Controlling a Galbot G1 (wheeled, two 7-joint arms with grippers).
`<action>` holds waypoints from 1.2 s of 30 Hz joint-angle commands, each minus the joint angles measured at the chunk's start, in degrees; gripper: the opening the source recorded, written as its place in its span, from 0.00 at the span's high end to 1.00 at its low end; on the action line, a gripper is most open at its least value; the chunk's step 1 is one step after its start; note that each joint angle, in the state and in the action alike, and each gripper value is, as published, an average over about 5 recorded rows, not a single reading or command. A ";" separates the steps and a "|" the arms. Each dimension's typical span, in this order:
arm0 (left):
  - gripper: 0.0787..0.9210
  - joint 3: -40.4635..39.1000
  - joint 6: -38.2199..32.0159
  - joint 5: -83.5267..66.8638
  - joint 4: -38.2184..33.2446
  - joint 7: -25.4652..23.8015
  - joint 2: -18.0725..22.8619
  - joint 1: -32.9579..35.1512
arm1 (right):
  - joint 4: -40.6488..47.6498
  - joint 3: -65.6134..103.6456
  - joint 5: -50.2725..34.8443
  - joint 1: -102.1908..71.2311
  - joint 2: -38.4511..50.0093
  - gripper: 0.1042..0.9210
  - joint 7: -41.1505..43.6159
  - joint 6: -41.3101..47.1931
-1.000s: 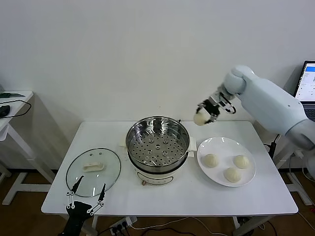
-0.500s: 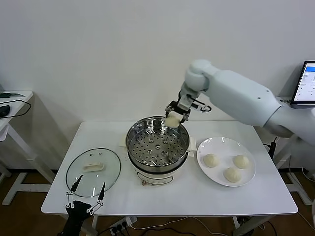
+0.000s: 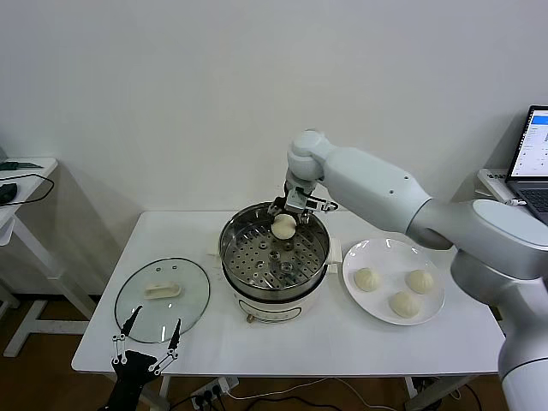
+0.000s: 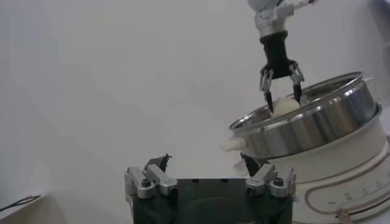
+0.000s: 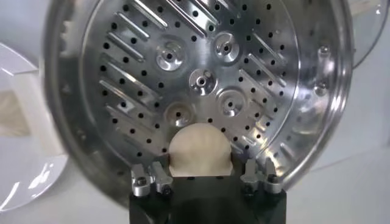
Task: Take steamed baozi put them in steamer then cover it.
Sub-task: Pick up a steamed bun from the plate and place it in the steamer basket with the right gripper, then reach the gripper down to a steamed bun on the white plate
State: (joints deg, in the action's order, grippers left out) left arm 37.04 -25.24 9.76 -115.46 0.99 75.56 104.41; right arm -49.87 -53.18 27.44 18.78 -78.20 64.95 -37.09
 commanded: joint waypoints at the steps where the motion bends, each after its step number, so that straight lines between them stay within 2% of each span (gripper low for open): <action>1: 0.12 0.06 -0.20 0.01 0.14 0.00 0.07 0.01 | 5.62 0.68 3.53 -1.66 -4.24 0.29 -1.21 -1.61; 4: 0.12 0.20 -0.29 0.00 0.17 0.02 0.07 0.02 | 5.82 0.85 3.56 -1.87 -4.48 0.27 -1.68 -1.87; 8: 0.12 0.39 -0.29 -0.03 0.16 0.05 0.03 -0.09 | 3.77 1.30 2.10 -1.18 -3.35 0.19 -1.19 -1.73; 12: 0.12 0.39 -0.12 -0.06 0.25 0.03 0.02 -0.41 | -1.95 1.00 -5.72 1.60 0.54 0.13 3.28 0.78; 17: 0.12 0.27 0.15 -0.03 0.38 -0.06 0.03 -0.78 | -10.56 -0.40 -20.49 8.41 9.88 0.12 9.95 10.33; 23: 0.12 -0.09 0.20 0.05 0.44 -0.05 -0.10 -1.00 | -11.55 -8.16 -39.65 15.23 22.63 0.12 6.23 29.17; 29: 0.12 -0.21 0.17 0.03 0.27 -0.03 -0.23 -1.27 | -10.49 -15.04 -48.67 14.14 32.67 0.12 4.08 38.77; 36: 0.12 -0.40 0.08 0.05 0.37 0.01 0.01 -1.54 | -10.73 -19.83 -49.63 6.47 38.02 0.12 1.79 41.18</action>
State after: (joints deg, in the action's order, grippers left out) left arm 36.68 -25.10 9.74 -115.09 0.99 75.46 102.94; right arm -59.03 -65.73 -11.62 28.50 -51.38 68.24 -6.25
